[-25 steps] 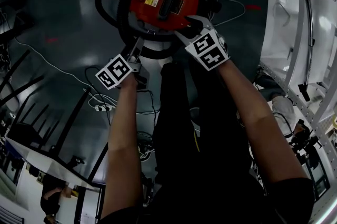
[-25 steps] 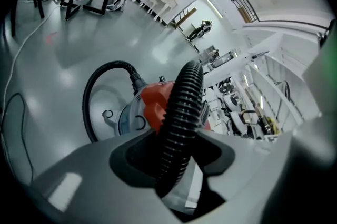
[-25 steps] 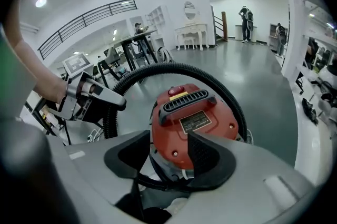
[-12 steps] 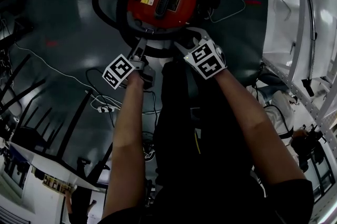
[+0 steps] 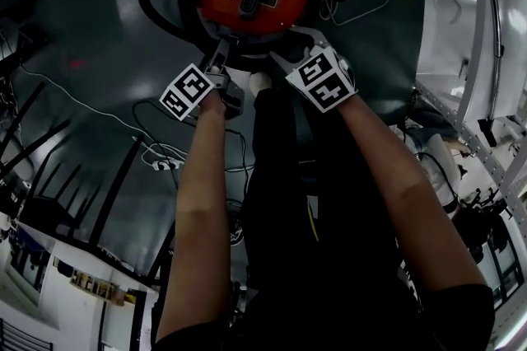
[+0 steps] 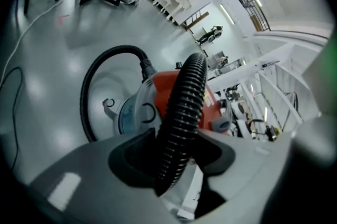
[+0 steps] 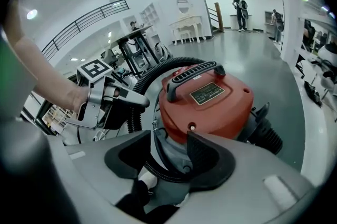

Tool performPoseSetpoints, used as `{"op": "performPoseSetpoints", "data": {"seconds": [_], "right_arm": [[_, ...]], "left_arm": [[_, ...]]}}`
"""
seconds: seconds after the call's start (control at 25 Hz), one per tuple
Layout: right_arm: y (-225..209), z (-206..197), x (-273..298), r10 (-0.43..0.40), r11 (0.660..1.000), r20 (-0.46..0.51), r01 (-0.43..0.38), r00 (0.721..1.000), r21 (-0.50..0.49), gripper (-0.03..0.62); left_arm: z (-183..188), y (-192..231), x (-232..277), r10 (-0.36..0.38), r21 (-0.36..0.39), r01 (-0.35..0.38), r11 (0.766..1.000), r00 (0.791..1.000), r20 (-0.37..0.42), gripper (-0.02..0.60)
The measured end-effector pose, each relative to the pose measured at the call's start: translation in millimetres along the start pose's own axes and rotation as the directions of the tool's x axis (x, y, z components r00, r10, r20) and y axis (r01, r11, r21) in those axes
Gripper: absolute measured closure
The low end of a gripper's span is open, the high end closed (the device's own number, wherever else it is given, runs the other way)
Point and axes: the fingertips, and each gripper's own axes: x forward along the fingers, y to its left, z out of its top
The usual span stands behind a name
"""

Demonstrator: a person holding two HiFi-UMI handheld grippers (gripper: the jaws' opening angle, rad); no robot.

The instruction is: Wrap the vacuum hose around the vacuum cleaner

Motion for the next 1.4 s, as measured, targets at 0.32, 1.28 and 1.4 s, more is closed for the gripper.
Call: {"op": "performPoseSetpoints", "data": {"seconds": [0.32, 1.28, 1.4], "right_arm": [[0, 1, 4, -0.011, 1.0, 0.024, 0.012, 1.0, -0.021, 0.395], [18, -3, 11, 0.033, 0.996, 0.011, -0.032, 0.999, -0.079, 0.393], [17, -5, 11, 0.035, 0.997, 0.011, -0.034, 0.999, -0.071, 0.39]], "left_arm": [[-4, 15, 13, 0.011, 0.02, -0.011, 1.0, 0.999, -0.036, 0.388], [6, 27, 17, 0.082, 0.038, -0.083, 0.996, 0.996, 0.03, 0.369], [9, 22, 17, 0.057, 0.026, -0.058, 0.998, 0.997, 0.047, 0.288]]}}
